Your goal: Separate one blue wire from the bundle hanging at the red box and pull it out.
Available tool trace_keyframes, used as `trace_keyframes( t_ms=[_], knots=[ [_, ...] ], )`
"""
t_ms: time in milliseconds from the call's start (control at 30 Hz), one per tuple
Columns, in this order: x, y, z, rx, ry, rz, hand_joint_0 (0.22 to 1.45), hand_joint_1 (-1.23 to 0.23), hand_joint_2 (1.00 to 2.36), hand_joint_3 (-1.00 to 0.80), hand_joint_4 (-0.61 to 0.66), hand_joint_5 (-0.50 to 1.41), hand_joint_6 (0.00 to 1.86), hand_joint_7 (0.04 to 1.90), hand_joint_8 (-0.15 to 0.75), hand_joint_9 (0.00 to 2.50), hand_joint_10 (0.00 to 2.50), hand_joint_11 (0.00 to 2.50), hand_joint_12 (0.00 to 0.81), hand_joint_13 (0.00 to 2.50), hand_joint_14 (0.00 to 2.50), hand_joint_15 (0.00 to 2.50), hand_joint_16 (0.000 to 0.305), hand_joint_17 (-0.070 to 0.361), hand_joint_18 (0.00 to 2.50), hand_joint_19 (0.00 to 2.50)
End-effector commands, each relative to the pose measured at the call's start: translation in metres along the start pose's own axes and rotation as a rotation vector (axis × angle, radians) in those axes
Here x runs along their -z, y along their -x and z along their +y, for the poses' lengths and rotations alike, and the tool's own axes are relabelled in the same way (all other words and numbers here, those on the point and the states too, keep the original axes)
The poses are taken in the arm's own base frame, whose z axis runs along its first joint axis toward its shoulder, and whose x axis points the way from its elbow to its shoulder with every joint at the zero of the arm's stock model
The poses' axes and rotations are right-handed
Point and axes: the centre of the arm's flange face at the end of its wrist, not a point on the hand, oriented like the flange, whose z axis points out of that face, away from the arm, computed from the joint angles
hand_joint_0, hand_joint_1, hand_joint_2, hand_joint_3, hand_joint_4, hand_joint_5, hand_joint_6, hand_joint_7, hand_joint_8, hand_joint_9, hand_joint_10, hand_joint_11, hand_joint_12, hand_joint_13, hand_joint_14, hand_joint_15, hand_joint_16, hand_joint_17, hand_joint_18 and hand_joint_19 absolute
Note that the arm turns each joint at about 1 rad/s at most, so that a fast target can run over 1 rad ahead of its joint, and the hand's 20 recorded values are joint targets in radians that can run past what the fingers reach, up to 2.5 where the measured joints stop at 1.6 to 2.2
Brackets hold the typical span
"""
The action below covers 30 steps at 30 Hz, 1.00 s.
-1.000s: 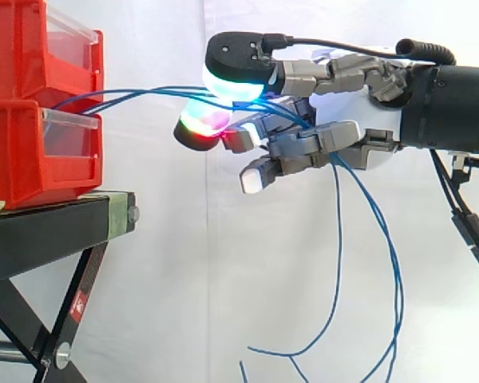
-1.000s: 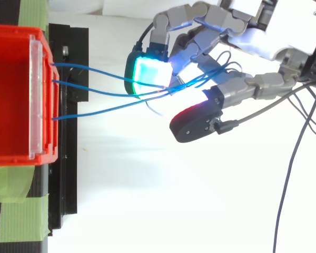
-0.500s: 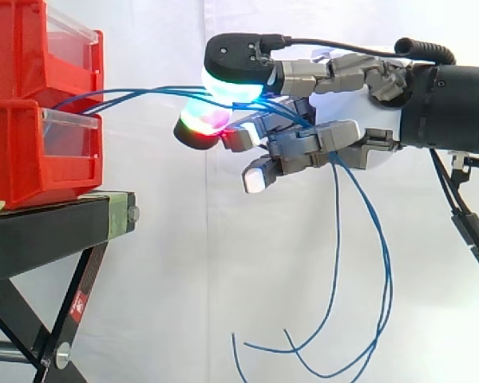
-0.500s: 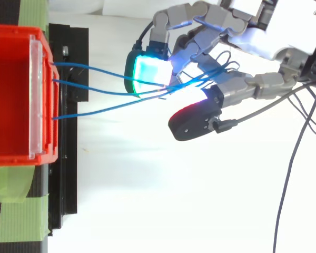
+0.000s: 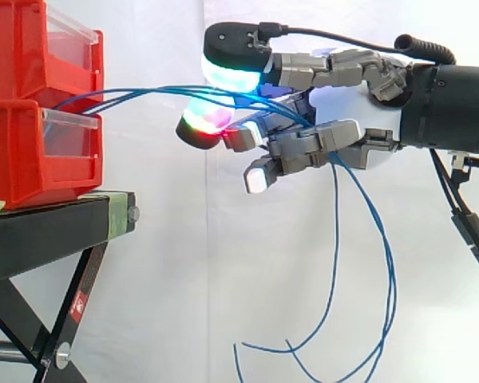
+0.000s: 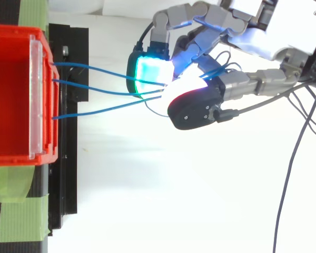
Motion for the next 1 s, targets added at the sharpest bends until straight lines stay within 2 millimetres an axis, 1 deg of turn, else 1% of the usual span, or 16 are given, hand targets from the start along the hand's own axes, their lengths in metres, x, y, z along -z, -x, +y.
trace_keyframes(
  t_ms=[0, 133, 233, 267, 400, 633, 967],
  knots=[
    [0.0, 0.0002, -0.0001, 0.0, 0.0, 0.0, 0.6, -0.7, 1.01, -0.36, 0.24, -0.17, 0.64, 1.27, 0.337, 1.04, 0.01, 1.48, 0.317, 1.18, 2.5, 0.52, 0.052, 0.117, 0.85, 0.93],
    [0.0, 0.0002, -0.0001, 0.0, 0.0, 0.0, 0.58, -0.74, 1.01, -0.41, 0.24, -0.17, 0.65, 1.28, 0.337, 1.03, 0.01, 1.48, 0.315, 1.18, 2.5, 0.51, 0.053, 0.119, 0.86, 0.93],
    [0.0, 0.0002, -0.0001, 0.0, 0.0, 0.0, 0.59, -0.78, 1.01, -0.42, 0.23, -0.19, 0.69, 1.22, 0.332, 1.01, 0.01, 1.5, 0.314, 1.18, 2.5, 0.52, 0.053, 0.118, 0.86, 0.93],
    [0.0, 0.0002, -0.0001, 0.0, 0.0, 0.0, 0.59, -0.79, 1.01, -0.43, 0.23, -0.19, 0.69, 1.23, 0.332, 1.02, 0.01, 1.51, 0.314, 1.18, 2.5, 0.51, 0.052, 0.118, 0.86, 0.93],
    [0.0, -0.0006, 0.0002, 0.0, 0.0, 0.001, 0.61, -0.79, 1.01, -0.41, 0.22, -0.2, 0.73, 1.18, 0.332, 1.02, 0.01, 1.5, 0.314, 1.19, 2.5, 0.52, 0.052, 0.117, 0.86, 0.93],
    [0.0, -0.0006, 0.0002, 0.0, 0.0, 0.001, 0.61, -0.7, 1.01, -0.34, 0.24, -0.2, 0.77, 1.14, 0.339, 1.06, 0.01, 1.51, 0.318, 1.2, 2.5, 0.51, 0.051, 0.116, 0.88, 0.93],
    [0.0, 0.0002, -0.0001, 0.0, 0.0, 0.0, 0.63, -0.68, 1.02, -0.3, 0.24, -0.2, 0.79, 1.14, 0.338, 1.08, 0.01, 1.53, 0.315, 1.21, 2.5, 0.52, 0.051, 0.115, 0.89, 0.93]
  ],
)
